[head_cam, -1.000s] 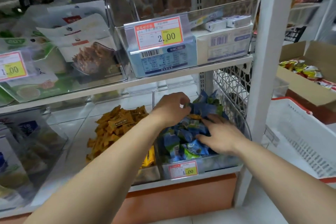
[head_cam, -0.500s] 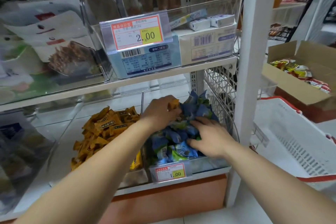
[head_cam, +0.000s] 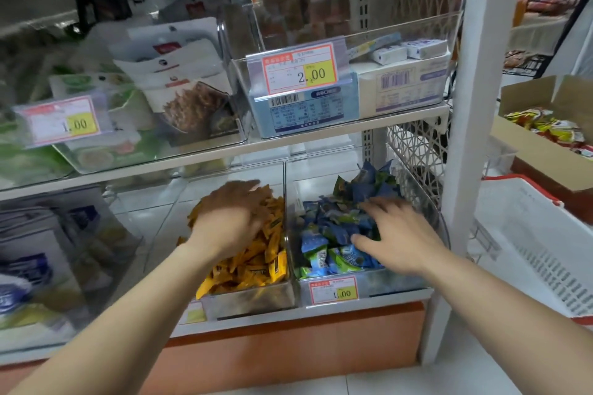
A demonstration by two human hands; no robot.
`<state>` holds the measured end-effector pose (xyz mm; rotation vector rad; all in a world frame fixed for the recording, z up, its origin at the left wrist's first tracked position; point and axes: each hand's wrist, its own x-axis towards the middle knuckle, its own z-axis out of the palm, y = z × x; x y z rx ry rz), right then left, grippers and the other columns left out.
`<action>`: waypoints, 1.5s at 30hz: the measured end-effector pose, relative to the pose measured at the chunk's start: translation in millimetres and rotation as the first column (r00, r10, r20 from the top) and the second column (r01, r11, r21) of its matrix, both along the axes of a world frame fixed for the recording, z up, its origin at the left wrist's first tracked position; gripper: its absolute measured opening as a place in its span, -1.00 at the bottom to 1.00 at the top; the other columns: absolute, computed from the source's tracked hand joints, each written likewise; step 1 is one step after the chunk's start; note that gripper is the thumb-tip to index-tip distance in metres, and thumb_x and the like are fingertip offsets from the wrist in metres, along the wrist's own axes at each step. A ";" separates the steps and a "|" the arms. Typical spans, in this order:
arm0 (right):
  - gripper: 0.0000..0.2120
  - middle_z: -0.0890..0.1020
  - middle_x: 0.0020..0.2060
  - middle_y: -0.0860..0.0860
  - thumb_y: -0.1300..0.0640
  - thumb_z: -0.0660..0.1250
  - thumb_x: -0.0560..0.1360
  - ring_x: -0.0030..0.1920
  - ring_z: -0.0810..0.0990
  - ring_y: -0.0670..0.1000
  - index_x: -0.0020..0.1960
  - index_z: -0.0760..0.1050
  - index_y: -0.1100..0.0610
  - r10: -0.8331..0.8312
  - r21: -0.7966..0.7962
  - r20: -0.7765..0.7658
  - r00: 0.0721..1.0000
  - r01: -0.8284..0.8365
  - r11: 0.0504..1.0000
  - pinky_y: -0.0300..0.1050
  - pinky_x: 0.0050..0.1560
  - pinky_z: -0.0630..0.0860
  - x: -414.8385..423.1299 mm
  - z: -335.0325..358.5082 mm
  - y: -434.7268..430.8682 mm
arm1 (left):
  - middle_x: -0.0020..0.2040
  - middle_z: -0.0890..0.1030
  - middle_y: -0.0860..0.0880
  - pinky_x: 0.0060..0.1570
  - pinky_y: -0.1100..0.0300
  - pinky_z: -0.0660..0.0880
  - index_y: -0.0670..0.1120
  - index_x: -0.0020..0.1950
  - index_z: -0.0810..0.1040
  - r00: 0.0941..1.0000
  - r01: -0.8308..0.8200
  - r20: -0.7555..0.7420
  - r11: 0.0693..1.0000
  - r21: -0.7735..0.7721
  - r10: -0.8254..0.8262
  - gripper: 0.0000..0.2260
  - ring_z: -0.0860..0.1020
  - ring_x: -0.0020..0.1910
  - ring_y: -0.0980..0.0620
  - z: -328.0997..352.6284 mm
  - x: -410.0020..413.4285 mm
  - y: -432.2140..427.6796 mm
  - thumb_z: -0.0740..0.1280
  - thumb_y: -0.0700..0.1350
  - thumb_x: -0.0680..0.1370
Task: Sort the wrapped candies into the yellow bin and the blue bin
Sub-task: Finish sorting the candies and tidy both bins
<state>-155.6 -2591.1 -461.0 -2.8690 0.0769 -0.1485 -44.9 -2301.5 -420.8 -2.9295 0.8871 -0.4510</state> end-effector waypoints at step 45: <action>-0.57 0.61 0.24 0.15 -0.17 0.15 0.60 0.18 0.61 0.15 0.19 0.58 0.11 -0.188 0.861 -0.369 0.910 0.411 0.299 0.11 0.30 0.49 98.1 -28.9 -32.3 | 0.46 0.37 -0.20 0.37 0.00 0.35 -0.20 0.55 0.20 0.468 -0.629 -0.877 0.655 -0.419 -0.111 -0.10 0.38 0.41 -0.25 -75.9 85.4 -201.2 0.32 0.37 0.43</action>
